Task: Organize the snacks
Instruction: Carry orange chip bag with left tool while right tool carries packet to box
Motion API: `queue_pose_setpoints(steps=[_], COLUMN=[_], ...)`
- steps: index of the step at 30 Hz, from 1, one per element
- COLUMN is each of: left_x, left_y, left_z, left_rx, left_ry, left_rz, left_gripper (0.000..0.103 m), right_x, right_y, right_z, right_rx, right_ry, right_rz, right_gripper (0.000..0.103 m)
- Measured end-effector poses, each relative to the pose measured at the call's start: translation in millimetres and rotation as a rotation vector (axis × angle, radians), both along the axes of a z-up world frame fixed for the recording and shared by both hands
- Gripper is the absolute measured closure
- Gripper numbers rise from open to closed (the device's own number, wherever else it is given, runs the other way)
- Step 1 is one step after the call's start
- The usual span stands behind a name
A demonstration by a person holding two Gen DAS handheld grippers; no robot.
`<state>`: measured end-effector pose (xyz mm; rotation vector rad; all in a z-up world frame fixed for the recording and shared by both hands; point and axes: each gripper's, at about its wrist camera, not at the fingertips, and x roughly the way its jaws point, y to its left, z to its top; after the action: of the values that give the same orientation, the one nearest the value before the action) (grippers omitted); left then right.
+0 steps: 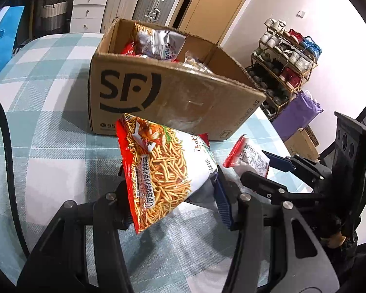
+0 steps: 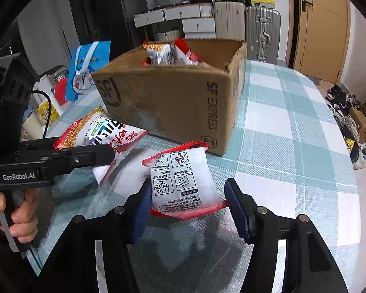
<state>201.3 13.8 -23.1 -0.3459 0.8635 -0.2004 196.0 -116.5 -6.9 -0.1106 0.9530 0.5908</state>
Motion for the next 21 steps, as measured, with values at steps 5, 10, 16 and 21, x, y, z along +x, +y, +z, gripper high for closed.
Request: queue_pose_setpoints(steps=[5,10,16,21], left_x=[-9.7,-16.8,-26.3,-38.1], left_y=[-0.1,-0.3,0.2,1.8], left_z=[16.1,34.6,58.3,78.1], left_rx=[0.011,0.033,0.038,0.045], left_ry=[-0.031,-0.065,-0.104,-0.131], left_rz=[0.001,0.007,0.007,-0.002], left_gripper=[0.053,0.053,0.053,0.053], right_x=[-9.0,-15.1,-18.1,-20.0], right_y=[-4.7,-10.6,-15.0,-15.4], right_z=[17.5,36.7,56.9,70.9], right_rx=[0.027,0.067,0.112,0.119], right_ry=[-0.037,-0.080,-0.123,-0.151], right_rz=[-0.014,-0.035,-0.061,-0.072], right_gripper=[0.044,0.044,0.044,0.044])
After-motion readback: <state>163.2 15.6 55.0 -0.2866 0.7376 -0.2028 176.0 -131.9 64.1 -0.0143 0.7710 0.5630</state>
